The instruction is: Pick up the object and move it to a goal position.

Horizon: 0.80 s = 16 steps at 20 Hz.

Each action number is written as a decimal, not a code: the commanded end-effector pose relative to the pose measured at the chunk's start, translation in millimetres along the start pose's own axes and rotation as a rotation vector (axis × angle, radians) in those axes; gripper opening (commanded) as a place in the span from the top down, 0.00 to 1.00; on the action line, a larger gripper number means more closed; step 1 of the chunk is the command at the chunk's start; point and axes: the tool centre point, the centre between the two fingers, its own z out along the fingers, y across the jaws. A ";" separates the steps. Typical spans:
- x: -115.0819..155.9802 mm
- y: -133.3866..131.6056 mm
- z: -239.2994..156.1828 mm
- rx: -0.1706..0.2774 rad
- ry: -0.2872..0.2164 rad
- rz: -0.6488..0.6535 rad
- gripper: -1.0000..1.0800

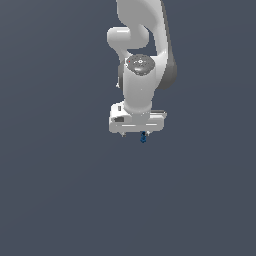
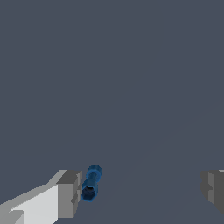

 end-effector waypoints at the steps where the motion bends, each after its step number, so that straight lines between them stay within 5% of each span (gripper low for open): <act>1: 0.0 0.0 0.0 0.000 0.000 0.000 0.04; 16: -8.2 5.0 11.7 0.014 -0.034 0.038 0.04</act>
